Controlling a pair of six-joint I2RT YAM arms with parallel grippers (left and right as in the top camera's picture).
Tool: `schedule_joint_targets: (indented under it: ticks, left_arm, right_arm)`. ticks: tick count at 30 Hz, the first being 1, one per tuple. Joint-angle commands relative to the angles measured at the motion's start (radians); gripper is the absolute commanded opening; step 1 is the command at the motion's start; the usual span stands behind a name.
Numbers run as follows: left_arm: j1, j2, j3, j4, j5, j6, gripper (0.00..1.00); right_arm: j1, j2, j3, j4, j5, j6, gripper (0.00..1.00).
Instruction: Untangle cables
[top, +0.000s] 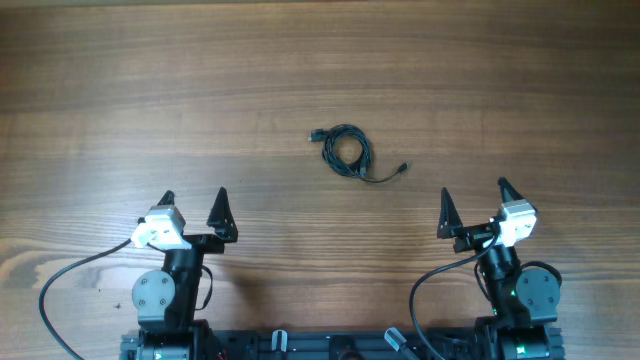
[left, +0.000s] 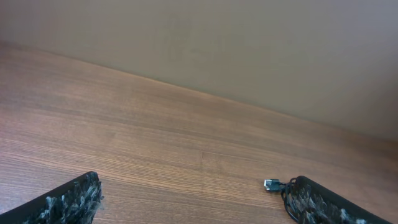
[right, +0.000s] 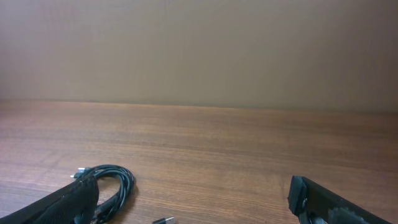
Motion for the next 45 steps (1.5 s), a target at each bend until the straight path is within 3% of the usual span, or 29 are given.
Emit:
schedule_joint_targets:
  ticks: [1,7,12,20,26,30,33,38,45]
  left_arm:
    - [0.007,-0.005,-0.004,0.003,0.023,-0.037,1.00]
    - [0.007,0.003,0.073,-0.074,0.022,-0.085,1.00]
    - [0.007,0.086,0.178,-0.166,-0.004,-0.085,1.00]
    - [0.007,0.422,0.442,-0.318,0.048,-0.085,1.00]
    - [0.007,0.716,0.721,-0.507,0.113,-0.085,1.00]
    - [0.007,0.880,0.892,-0.676,0.109,-0.085,1.00]
    - [0.007,0.935,0.924,-0.755,0.109,-0.081,1.00]
    - [0.007,0.958,0.924,-0.767,0.113,-0.085,1.00]
    - [0.006,0.972,0.924,-0.557,0.252,-0.127,1.00]
  right_arm:
    - [-0.006,-0.001,0.000,0.002,-0.015,0.025,1.00]
    - [-0.006,0.047,0.015,-0.017,0.015,0.039,1.00]
    - [-0.006,0.188,0.090,-0.021,0.014,0.039,1.00]
    - [-0.006,0.572,0.349,-0.155,0.014,0.040,1.00]
    - [-0.006,0.826,0.594,-0.372,0.013,0.040,1.00]
    - [-0.006,0.947,0.742,-0.538,0.014,0.035,1.00]
    - [-0.006,0.977,0.783,-0.572,-0.008,0.048,1.00]
    - [-0.006,0.975,0.783,-0.568,-0.169,0.072,1.00]
    - [-0.006,0.976,0.783,-0.542,-0.170,0.072,1.00]
